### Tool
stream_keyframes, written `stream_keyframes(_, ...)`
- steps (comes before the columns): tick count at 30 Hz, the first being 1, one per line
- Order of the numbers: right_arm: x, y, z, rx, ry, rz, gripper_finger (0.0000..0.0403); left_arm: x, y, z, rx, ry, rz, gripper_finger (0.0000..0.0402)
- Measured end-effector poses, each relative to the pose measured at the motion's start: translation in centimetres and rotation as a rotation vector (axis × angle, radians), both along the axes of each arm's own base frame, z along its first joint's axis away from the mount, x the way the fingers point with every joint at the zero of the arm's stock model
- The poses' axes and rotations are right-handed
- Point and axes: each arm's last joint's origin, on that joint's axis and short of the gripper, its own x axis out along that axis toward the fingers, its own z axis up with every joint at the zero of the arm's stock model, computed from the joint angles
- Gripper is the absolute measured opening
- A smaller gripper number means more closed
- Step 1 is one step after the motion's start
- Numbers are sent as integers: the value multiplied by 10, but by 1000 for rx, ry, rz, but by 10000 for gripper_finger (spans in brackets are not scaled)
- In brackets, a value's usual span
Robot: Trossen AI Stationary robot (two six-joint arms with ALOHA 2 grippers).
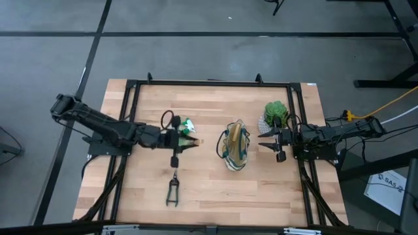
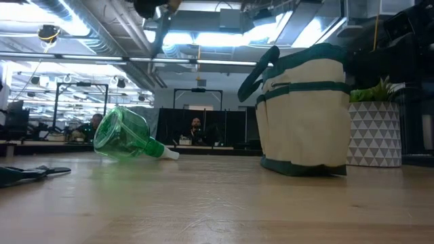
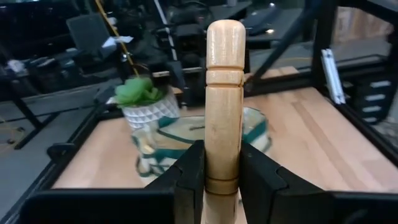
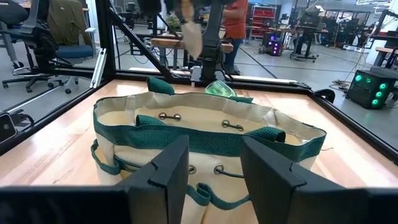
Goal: Pick & Place Garden tools in Gardening bag
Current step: Put the light brown trowel into the white gardening bag
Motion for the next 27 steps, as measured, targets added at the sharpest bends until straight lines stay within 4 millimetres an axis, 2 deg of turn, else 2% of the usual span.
stream_keyframes(9,0,0,0,0,0,0,147,7,29,6,-49,-63,-29,63)
stream_keyframes(19,0,0,0,0,0,0,147,12,49,17,-71,-180,-94,63)
stream_keyframes(23,0,0,0,0,0,0,147,21,56,14,-73,-221,-139,63)
stream_keyframes(27,0,0,0,0,0,0,146,36,61,3,-71,-246,-171,63)
